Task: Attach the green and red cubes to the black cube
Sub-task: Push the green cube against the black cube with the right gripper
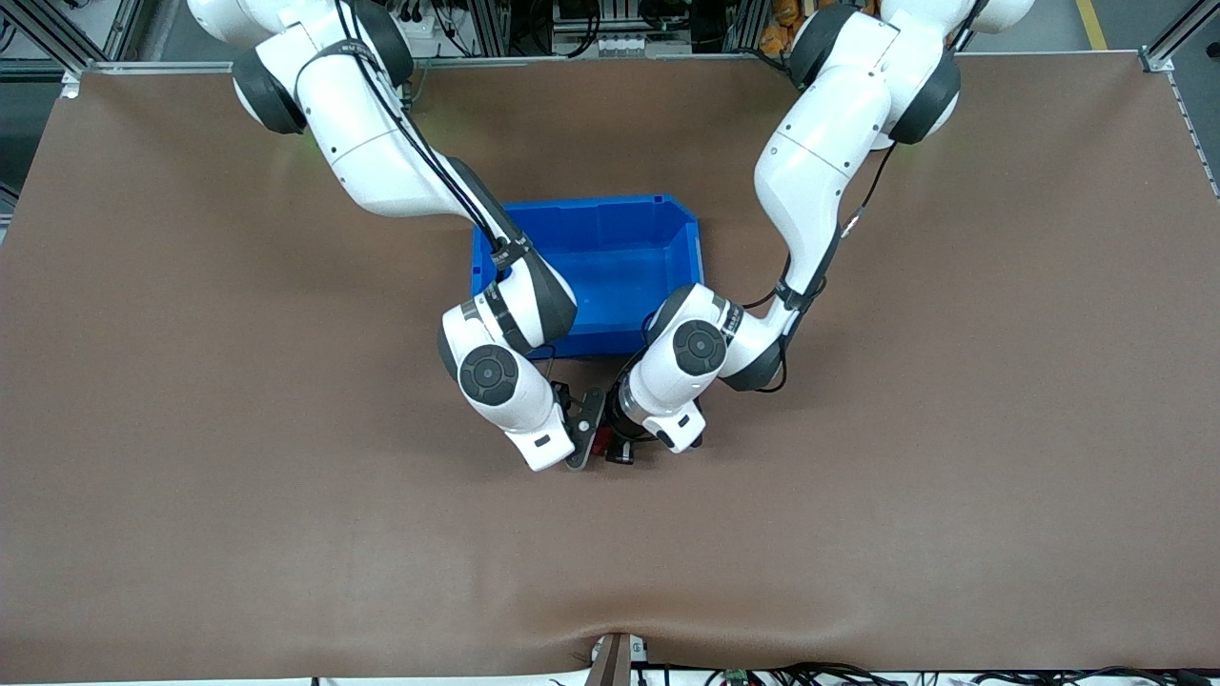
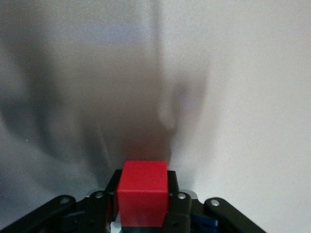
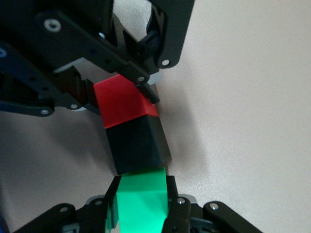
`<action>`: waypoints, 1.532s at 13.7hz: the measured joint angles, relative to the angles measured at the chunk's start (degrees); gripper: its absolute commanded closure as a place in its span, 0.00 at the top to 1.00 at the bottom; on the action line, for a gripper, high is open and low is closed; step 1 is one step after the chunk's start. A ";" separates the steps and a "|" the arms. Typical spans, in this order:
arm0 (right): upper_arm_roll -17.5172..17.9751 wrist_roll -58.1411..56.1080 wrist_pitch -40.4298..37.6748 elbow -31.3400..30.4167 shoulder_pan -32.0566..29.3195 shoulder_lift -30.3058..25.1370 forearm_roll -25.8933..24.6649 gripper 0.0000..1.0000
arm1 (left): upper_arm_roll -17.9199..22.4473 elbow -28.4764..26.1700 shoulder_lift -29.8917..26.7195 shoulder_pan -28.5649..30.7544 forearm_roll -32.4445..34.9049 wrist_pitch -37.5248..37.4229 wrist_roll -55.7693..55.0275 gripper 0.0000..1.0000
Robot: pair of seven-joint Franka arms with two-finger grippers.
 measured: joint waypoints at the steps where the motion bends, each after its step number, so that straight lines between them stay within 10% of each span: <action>1: -0.04 0.00 0.13 0.00 0.00 0.02 -0.01 0.00 | 0.00 0.00 0.00 0.00 0.00 0.04 0.00 0.00; 21: -0.87 0.14 1.23 0.17 0.97 0.64 -1.17 0.00 | 0.05 0.00 0.02 0.00 0.00 0.13 -0.14 0.00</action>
